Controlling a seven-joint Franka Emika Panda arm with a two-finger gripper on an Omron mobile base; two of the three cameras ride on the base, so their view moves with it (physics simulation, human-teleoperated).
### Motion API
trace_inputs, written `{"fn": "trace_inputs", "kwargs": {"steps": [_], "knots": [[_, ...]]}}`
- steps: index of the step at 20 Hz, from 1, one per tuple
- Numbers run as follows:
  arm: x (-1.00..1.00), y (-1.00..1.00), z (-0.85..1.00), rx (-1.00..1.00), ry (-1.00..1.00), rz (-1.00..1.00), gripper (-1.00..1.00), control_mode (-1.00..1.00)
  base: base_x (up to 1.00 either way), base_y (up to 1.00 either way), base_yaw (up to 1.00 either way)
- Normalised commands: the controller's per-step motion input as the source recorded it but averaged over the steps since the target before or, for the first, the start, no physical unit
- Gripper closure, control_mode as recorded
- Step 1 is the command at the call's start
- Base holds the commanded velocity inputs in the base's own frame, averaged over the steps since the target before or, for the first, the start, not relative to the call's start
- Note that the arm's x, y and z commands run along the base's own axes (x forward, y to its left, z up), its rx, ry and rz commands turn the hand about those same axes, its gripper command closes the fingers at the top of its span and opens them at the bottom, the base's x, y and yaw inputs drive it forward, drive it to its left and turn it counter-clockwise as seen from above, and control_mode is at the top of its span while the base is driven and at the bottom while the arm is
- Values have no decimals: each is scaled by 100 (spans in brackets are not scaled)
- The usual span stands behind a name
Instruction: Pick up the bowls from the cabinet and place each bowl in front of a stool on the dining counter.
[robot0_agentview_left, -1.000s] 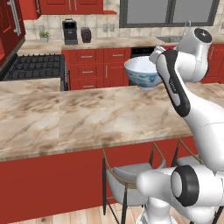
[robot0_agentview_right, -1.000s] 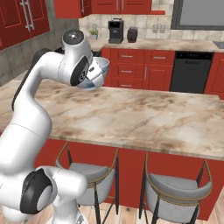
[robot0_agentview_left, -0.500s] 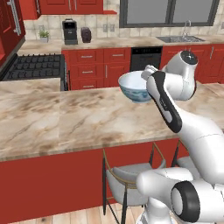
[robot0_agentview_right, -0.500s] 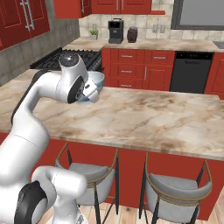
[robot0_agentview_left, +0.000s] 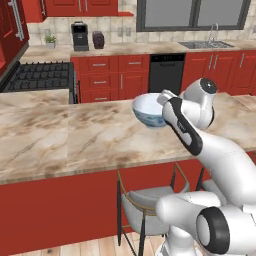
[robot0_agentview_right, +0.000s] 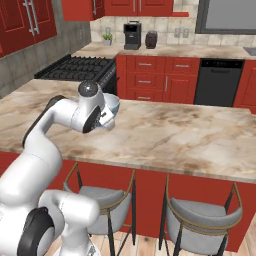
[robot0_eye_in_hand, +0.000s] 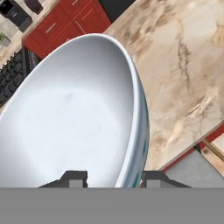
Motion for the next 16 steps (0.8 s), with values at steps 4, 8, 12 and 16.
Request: {"fn": "trace_inputs", "kwargs": {"steps": [4, 8, 12, 16], "knots": [[25, 0, -46, 8, 0, 9, 100, -100, 0, 0, 0], [25, 0, -31, 2, 0, 7, 100, -100, 0, 0, 0], [18, 0, -14, 0, 8, 0, 100, -100, 0, 0, 0], [13, 0, -16, 0, 7, 0, 100, -100, 0, 0, 0]]}}
